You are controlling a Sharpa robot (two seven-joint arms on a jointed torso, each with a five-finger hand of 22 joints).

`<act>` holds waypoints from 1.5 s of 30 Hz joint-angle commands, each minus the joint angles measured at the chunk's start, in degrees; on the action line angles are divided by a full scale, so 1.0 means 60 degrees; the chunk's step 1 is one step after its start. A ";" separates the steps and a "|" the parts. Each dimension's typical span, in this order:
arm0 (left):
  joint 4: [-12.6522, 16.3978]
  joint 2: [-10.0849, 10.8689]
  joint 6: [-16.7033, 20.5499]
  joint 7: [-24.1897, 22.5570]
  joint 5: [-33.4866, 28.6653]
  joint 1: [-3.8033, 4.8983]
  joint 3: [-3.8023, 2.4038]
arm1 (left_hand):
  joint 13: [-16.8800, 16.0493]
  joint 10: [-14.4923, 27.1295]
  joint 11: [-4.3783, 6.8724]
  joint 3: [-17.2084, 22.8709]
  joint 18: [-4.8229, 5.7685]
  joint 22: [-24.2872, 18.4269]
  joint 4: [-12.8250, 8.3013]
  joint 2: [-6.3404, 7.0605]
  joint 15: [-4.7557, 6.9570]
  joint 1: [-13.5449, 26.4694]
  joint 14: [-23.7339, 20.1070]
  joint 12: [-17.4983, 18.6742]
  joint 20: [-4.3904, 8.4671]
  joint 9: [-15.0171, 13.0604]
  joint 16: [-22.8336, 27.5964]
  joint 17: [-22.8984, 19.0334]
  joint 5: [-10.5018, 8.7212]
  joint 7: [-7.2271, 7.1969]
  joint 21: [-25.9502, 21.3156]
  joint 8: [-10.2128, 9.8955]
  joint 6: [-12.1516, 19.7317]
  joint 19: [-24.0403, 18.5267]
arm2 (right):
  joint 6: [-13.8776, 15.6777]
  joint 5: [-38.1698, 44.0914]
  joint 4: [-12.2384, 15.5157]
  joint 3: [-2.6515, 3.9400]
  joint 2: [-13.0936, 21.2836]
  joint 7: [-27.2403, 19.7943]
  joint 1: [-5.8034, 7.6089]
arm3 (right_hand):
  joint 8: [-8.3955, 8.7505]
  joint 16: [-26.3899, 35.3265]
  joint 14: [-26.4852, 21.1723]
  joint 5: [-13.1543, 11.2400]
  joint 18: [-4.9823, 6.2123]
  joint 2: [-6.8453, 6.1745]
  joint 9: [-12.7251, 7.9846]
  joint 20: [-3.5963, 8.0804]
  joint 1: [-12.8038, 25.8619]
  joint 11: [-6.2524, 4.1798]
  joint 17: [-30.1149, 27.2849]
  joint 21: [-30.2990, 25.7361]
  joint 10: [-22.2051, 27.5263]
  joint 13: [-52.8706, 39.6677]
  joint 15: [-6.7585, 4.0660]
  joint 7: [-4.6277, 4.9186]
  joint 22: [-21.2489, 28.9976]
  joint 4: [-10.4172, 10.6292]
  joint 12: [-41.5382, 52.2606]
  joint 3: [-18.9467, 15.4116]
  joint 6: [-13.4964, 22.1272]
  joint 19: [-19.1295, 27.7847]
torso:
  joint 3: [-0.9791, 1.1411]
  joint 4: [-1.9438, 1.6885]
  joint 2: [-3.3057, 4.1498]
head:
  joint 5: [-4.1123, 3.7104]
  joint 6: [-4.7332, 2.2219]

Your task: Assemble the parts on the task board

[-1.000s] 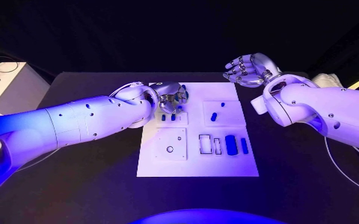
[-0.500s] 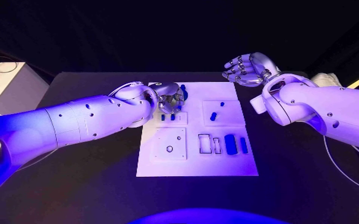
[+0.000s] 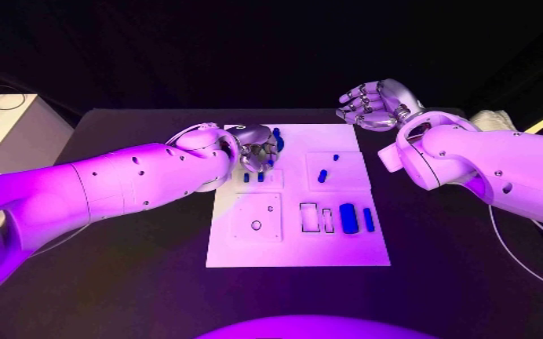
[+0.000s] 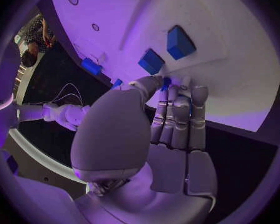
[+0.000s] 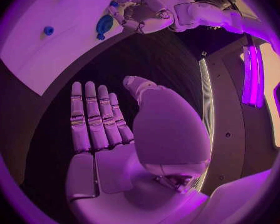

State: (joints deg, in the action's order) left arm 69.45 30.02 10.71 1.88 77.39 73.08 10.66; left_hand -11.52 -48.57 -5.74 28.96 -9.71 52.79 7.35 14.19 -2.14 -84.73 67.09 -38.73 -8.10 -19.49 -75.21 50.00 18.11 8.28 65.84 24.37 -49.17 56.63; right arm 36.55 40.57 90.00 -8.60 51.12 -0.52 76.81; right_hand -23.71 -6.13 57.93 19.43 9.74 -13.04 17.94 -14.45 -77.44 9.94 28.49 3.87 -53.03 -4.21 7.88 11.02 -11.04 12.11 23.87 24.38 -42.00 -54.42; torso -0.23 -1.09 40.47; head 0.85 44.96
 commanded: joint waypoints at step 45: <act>0.0613 0.0561 0.0343 -0.0487 -0.1238 -0.0005 -0.0731 | 0.0498 -0.1859 0.0268 0.0498 0.0382 0.1435 -0.0783 -0.0462 0.0270 0.0373 0.1624 0.1338 0.0264 -0.0100 -0.1087 0.1663 -0.0180 -0.0057 0.1152 -0.0602 -0.1162 0.1123 | -0.0070 0.0079 0.0032 0.0004 0.0031 -0.0145 -0.0004 | 0.0058 0.0056 -0.0035 0.0071 0.0127 -0.0027 -0.0032 -0.0006 -0.0008 0.0036 -0.0035 0.0002 -0.0072 0.0036 0.0017 0.0459 0.0033 0.0001 -0.0076 0.0096 -0.0111 0.0079 | 0.0002 -0.0027 -0.0030 | -0.0055 -0.0041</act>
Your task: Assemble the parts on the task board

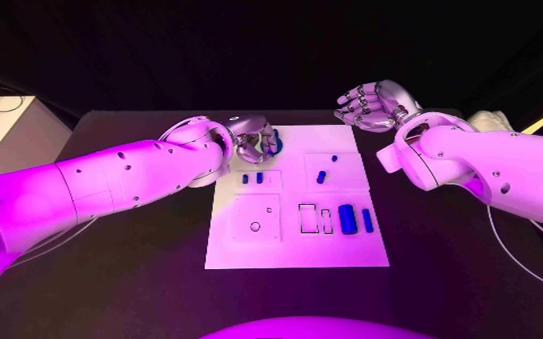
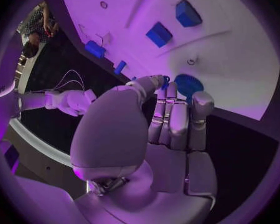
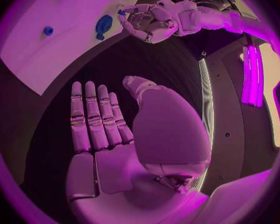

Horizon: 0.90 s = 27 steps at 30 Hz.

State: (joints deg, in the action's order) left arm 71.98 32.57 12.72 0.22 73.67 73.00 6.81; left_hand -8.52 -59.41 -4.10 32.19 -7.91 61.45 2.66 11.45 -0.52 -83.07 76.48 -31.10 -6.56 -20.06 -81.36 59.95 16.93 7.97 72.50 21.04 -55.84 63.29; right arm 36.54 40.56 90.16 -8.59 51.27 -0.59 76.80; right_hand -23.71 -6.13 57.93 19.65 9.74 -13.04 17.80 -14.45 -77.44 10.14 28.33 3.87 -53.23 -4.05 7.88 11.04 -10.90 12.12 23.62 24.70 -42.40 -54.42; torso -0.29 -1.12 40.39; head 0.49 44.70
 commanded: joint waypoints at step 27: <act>0.0238 0.0774 -0.0631 0.0074 -0.0313 -0.0135 -0.0191 | 0.0009 -0.0095 0.0002 -0.0053 0.0092 0.0029 -0.0024 0.0020 0.0000 0.0125 0.0056 0.0142 0.0001 -0.0018 -0.0064 -0.0010 0.0012 -0.0018 0.0059 -0.0080 -0.0072 0.0042 | -0.0069 0.0090 0.0028 0.0002 0.0066 -0.0113 -0.0003 | 0.0073 0.0058 -0.0036 0.0037 0.0127 -0.0030 -0.0026 -0.0009 -0.0001 0.0004 -0.0028 0.0003 -0.0050 0.0025 0.0020 0.0458 0.0026 -0.0003 -0.0046 0.0057 -0.0061 0.0080 | 0.0008 0.0017 0.0016 | 0.0072 -0.0008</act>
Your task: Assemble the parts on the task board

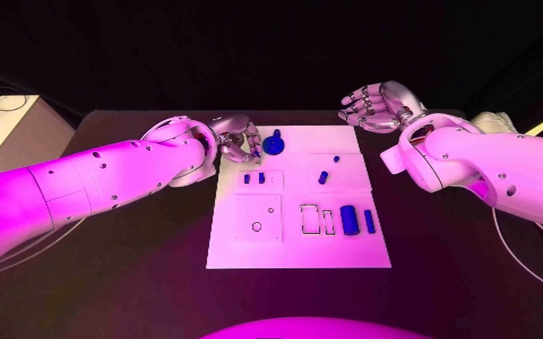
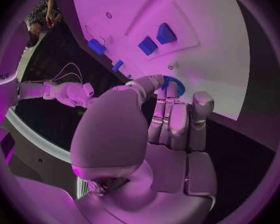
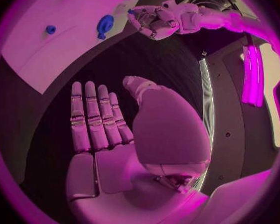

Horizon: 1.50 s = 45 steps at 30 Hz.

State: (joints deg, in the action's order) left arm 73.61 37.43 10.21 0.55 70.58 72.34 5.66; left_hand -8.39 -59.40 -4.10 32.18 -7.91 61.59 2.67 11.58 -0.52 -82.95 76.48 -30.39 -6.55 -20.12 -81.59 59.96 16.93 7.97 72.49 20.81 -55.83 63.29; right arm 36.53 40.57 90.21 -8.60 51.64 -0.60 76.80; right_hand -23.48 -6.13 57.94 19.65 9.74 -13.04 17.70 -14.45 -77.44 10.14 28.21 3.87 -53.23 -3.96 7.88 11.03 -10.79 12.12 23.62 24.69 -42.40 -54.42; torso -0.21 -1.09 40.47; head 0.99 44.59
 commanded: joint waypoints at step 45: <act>-0.0282 -0.0238 -0.0489 0.0200 0.0339 -0.0128 0.0110 | -0.0014 -0.0219 0.0012 -0.0013 0.0104 0.0074 -0.0137 -0.0027 0.0011 0.0041 0.0061 0.0136 0.0009 -0.0035 -0.0038 -0.0006 0.0010 -0.0019 0.0097 -0.0102 -0.0141 0.0097 | -0.0062 0.0103 0.0037 0.0003 0.0036 -0.0119 -0.0003 | 0.0049 0.0059 -0.0037 0.0041 0.0127 -0.0039 -0.0024 -0.0010 -0.0006 0.0003 -0.0026 0.0003 -0.0059 0.0021 0.0020 0.0458 0.0024 -0.0017 -0.0059 0.0074 -0.0074 0.0081 | -0.0007 -0.0003 -0.0003 | -0.0034 0.0086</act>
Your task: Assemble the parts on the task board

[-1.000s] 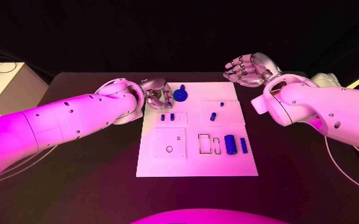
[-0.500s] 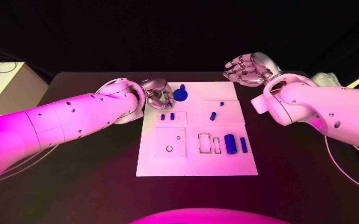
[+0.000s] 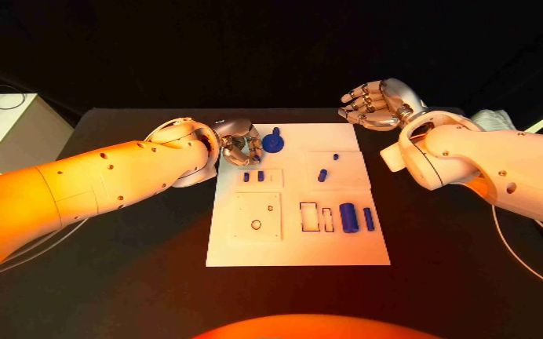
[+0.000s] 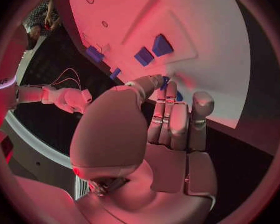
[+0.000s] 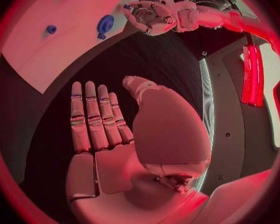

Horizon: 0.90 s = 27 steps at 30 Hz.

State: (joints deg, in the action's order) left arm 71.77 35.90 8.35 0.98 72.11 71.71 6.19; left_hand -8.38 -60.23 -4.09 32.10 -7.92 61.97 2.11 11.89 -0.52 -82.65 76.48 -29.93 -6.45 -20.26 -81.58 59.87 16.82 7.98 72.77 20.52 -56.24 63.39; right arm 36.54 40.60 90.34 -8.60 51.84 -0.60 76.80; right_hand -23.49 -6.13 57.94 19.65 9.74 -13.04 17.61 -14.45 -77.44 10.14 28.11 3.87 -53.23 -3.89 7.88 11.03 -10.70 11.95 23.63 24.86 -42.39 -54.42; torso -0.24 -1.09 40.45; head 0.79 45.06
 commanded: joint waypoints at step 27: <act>0.0225 0.0160 0.0710 -0.0488 -0.0540 -0.0040 -0.0009 | -0.0041 -0.0214 0.0026 0.0018 0.0162 0.0260 -0.0138 -0.0112 0.0030 -0.0034 0.0208 0.0136 0.0011 -0.0048 -0.0133 0.0250 0.0044 -0.0024 0.0217 -0.0091 -0.0191 0.0323 | -0.0073 0.0100 -0.0009 0.0003 0.0003 -0.0128 -0.0003 | 0.0069 0.0061 -0.0037 0.0044 0.0127 -0.0045 -0.0030 -0.0012 -0.0006 0.0004 -0.0033 0.0004 -0.0071 0.0023 0.0021 0.0459 0.0030 -0.0002 -0.0075 0.0067 -0.0091 0.0081 | 0.0005 0.0009 0.0001 | 0.0015 0.0011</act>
State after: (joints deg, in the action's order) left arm 72.98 36.86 12.02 -1.12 69.76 71.47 6.19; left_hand -8.54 -61.06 -4.08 32.25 -7.92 63.45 1.64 11.79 -0.42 -82.76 77.39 -29.45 -6.45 -20.51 -82.09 61.31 16.76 7.86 73.87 20.37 -56.94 64.82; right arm 36.53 40.63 90.25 -8.60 51.84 -0.61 76.80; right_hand -23.27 -6.13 57.93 19.64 9.74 -13.04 17.48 -14.46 -77.44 10.14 27.97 3.87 -53.23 -3.81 7.88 11.24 -10.57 11.96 23.39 24.85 -42.61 -54.42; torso -0.23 -1.10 40.43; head 0.87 45.06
